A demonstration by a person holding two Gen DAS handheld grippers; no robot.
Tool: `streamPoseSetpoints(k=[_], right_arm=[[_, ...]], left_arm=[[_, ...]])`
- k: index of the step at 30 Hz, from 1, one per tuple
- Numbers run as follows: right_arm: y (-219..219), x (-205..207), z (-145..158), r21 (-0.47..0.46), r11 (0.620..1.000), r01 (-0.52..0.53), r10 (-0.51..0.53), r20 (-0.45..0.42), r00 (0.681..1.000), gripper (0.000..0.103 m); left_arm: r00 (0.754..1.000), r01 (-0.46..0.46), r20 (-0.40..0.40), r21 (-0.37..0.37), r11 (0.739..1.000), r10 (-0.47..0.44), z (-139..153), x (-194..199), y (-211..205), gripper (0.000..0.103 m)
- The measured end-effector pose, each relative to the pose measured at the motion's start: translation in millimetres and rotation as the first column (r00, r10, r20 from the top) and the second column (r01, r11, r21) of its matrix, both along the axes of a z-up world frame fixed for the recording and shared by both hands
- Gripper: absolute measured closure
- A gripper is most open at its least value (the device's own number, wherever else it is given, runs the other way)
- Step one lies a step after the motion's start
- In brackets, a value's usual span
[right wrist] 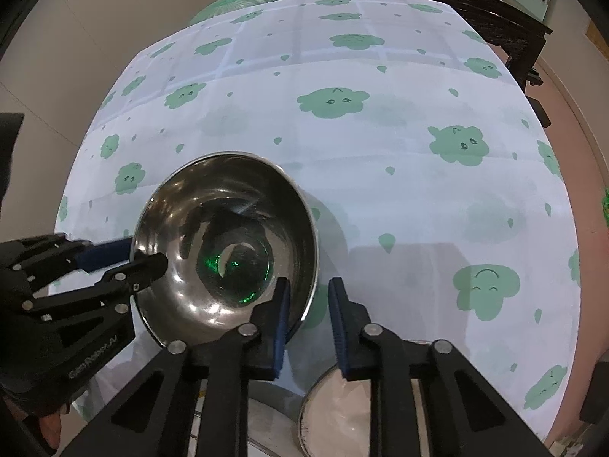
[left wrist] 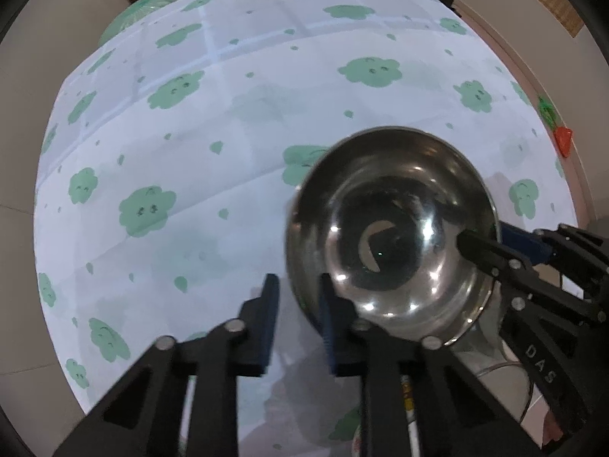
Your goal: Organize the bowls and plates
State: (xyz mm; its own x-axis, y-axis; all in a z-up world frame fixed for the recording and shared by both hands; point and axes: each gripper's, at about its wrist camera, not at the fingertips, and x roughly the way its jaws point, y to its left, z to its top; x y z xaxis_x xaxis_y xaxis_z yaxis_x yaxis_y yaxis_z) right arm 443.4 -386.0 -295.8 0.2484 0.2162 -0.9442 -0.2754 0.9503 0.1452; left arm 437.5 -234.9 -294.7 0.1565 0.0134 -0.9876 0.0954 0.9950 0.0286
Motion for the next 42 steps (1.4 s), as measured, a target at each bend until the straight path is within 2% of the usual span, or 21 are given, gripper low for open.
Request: streamPoseSetpoints(k=[16,42], right_arm=[[-0.5,-5.2,4.3,0.007,1.000,0.004,-0.004,0.000,1.000,0.086],[8.5,-27.5,39.7,0.021,1.000,-0.007,0.007,0.030,1.000,0.086]], left_arm=[[1.000,0.006,0.001,0.003,1.000,-0.006,6.1,-6.2,-4.5,0.093],[1.000,-0.010,0.019,-0.024,1.000,0.010,40.9,-26.7,10.4,0.093]])
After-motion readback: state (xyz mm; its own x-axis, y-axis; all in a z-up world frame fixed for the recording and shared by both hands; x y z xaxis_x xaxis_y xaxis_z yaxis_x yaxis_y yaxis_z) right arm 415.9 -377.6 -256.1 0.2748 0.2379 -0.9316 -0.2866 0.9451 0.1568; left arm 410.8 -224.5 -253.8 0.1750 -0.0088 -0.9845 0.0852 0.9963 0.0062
